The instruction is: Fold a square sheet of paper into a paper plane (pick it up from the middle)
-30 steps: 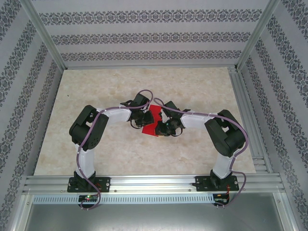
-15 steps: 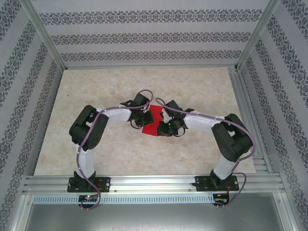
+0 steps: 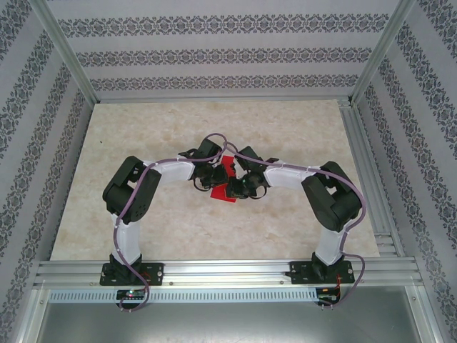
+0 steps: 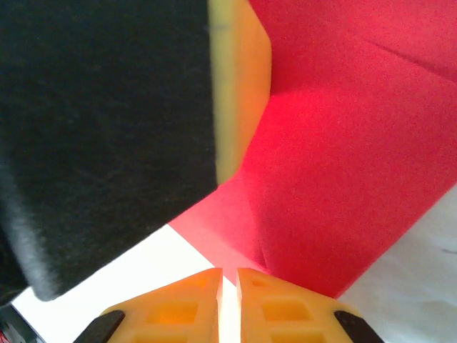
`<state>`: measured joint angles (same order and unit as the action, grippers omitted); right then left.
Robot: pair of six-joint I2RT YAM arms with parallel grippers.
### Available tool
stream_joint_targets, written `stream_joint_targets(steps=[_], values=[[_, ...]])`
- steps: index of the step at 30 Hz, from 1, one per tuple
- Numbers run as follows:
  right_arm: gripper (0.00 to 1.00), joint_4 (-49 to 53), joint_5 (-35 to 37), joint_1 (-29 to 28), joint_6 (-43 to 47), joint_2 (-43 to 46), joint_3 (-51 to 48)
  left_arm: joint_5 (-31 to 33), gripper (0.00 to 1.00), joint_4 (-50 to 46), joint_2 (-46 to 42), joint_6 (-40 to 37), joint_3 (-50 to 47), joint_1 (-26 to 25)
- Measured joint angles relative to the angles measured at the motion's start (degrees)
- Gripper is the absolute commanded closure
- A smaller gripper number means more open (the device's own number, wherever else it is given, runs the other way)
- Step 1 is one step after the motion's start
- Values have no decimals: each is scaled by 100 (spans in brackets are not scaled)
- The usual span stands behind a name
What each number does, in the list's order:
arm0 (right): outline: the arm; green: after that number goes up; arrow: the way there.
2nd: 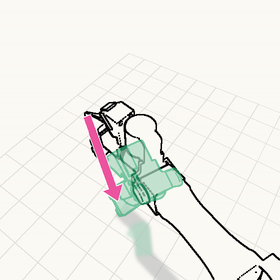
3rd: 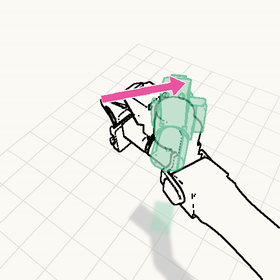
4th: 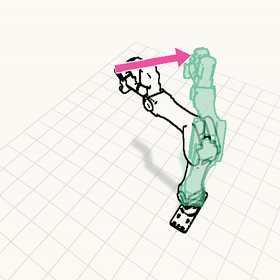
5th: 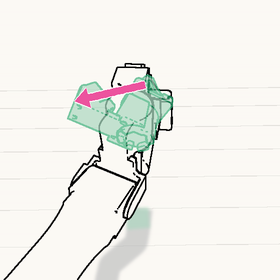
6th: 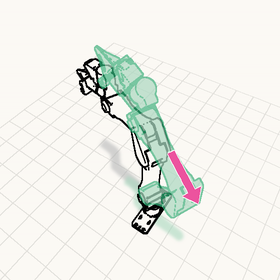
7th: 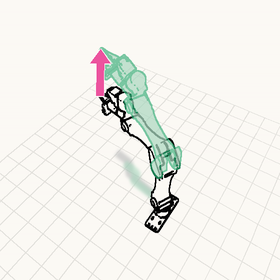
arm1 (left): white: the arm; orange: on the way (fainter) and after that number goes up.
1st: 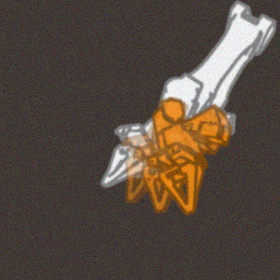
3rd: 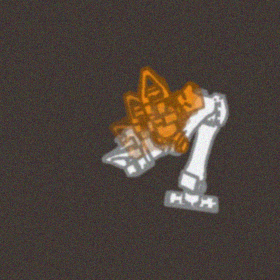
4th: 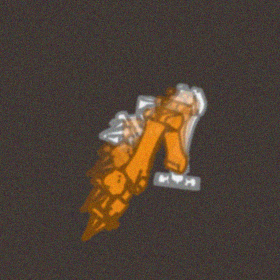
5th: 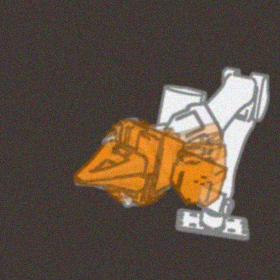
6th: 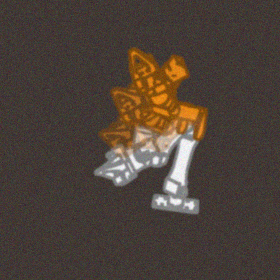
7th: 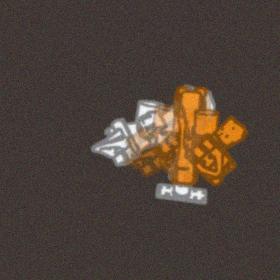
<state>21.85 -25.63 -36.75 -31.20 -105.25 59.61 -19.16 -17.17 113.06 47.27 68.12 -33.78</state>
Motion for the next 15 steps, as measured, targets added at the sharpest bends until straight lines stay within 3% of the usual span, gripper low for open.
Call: stream_joint_targets(steps=[15], values=[[86, 28, -15, 11, 74, 413, -667, 0, 87, 0, 0, 20, 0, 0]])
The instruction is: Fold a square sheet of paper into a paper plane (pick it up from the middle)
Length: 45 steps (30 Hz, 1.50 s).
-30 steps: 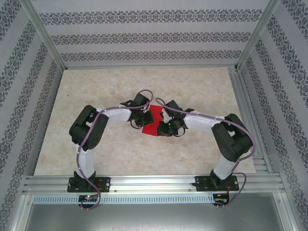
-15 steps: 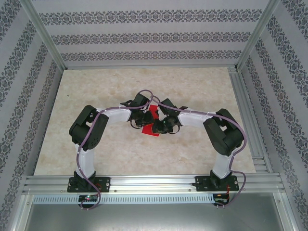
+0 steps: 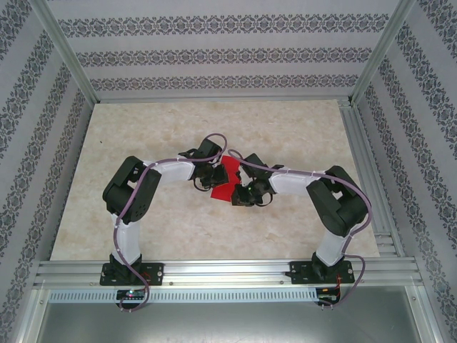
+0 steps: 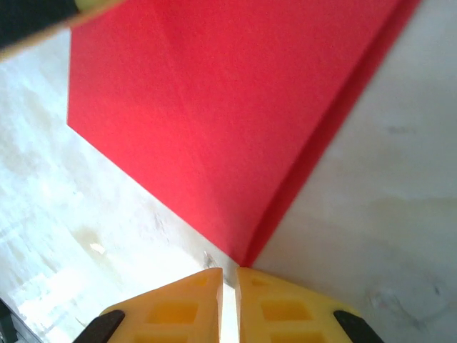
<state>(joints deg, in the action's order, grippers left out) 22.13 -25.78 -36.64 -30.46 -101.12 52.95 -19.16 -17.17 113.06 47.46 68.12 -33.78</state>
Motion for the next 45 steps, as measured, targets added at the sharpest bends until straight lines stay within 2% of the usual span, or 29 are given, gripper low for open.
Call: stream_joint_targets(steps=[8, 20, 37, 45], values=[[86, -140, -2, 118, -166, 175, 83, 0, 87, 2, 0, 2, 0, 0], [86, -520, 26, 157, -308, -433, 428, -2, 87, 2, 0, 4, 0, 0], [88, -789, -7, 269, -308, -264, 44, -87, 87, 20, -2, 2, 0, -4], [88, -608, -114, 267, -286, -87, -138, -94, 87, 20, -2, 4, 0, -4]])
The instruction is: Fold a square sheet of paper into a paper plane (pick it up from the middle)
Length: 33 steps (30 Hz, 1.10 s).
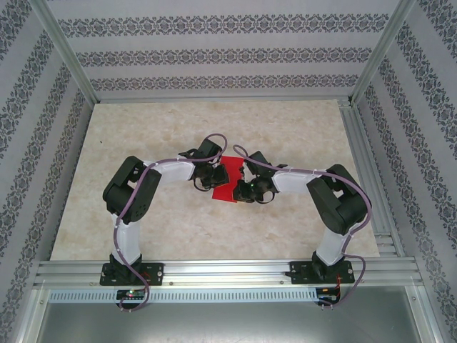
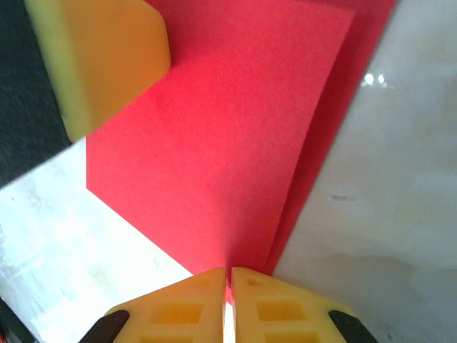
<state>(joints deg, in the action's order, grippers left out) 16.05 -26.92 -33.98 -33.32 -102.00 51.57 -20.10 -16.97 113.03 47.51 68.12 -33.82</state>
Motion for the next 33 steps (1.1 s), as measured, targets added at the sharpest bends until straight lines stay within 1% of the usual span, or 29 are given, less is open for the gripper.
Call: stream_joint_targets(steps=[7, 12, 20, 24, 33], values=[[88, 22, -11, 0, 2, 17, -24, -35, 86, 4, 0, -2, 0, 0], [88, 74, -11, 0, -4, 17, -22, -166, 84, 61, -22, 0, -11, -13], [88, 85, -7, 0, -46, 17, -22, -378, 84, 221, -179, 168, -289, -289], [88, 85, -2, 0, -101, 17, -22, -490, 84, 387, -203, 269, -431, -310], [88, 109, 13, 0, -125, 15, -22, -422, 85, 411, -203, 341, -444, -308]])
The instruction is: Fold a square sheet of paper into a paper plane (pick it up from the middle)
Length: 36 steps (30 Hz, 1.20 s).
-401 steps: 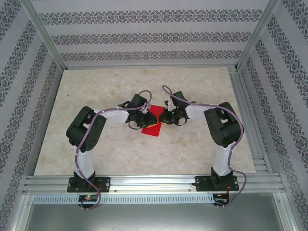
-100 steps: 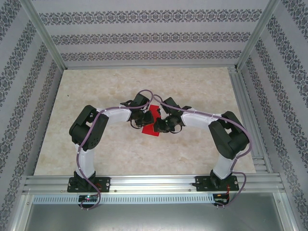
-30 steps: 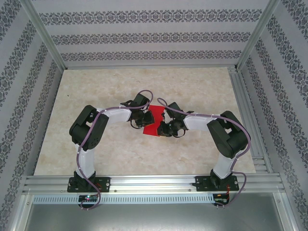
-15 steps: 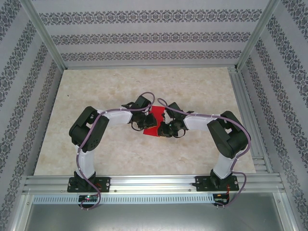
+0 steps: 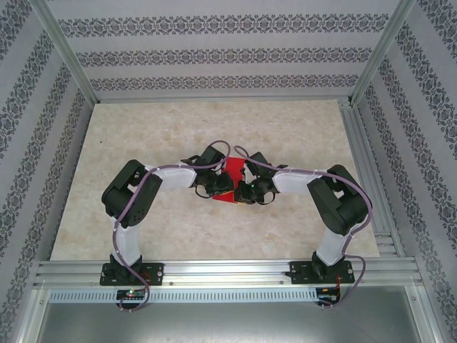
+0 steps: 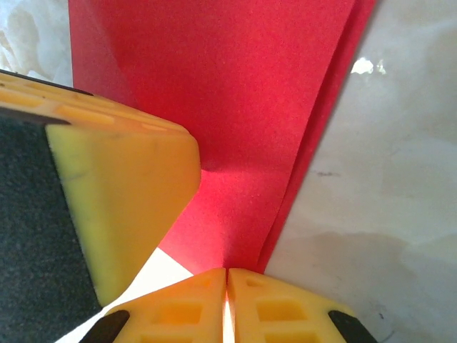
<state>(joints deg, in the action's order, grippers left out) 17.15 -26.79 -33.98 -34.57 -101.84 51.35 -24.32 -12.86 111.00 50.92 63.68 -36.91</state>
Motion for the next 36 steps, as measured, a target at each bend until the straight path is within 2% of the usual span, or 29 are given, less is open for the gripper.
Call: stream_joint_targets(steps=[6, 14, 20, 27, 31, 36], values=[[88, 20, 24, 0, 17, 0, 0, 138, 85, -48, 0, -50, 59, 94], [88, 22, 35, 0, 17, 0, 2, 472, 85, -144, 162, -249, 345, 702], [84, 52, 35, -2, 17, 2, 39, 634, 82, -345, 208, -494, 575, 876], [67, 258, 179, 0, -37, 258, 267, 883, 67, -584, -125, -721, 553, 1071], [65, 195, 295, 39, -24, 621, 573, 802, 57, -538, -739, -719, 157, 1064], [65, 109, 417, 251, 26, 577, 927, 503, 46, -258, -1095, -636, -380, 1060]])
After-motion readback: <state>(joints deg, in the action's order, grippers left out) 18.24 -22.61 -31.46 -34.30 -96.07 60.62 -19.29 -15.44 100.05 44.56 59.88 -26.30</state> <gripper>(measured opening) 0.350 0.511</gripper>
